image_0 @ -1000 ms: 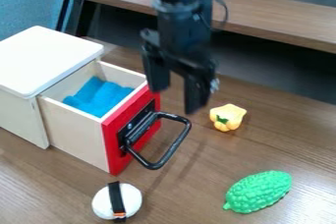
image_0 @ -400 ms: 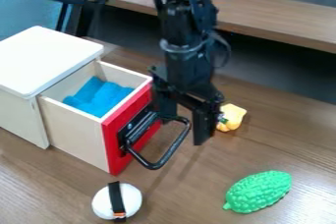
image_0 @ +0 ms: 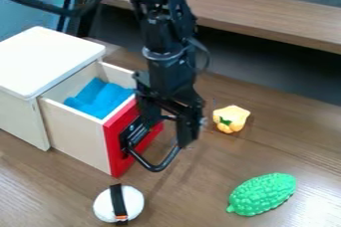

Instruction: Close the drawer

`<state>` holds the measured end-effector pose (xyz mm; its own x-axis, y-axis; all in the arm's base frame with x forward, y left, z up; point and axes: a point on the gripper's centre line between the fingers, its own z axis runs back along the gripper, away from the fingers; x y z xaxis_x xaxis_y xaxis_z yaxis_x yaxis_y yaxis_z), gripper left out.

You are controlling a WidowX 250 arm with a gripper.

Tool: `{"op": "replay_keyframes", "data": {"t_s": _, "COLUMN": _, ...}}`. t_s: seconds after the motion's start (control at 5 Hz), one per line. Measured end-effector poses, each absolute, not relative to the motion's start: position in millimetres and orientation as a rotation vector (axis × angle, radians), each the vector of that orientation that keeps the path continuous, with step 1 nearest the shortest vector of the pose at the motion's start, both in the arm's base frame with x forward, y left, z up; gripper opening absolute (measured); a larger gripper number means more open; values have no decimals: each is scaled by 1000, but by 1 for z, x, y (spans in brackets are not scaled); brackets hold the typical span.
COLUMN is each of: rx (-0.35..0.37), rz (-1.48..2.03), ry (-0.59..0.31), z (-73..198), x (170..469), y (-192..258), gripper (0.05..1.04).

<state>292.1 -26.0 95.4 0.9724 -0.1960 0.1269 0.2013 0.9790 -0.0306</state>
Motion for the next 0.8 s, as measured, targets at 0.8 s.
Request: {"op": "replay_keyframes", "data": {"t_s": 0.8, "rx": 101, "rz": -123, "ry": -111, "z": 83, "x": 283, "y": 8, "gripper": 1000}}
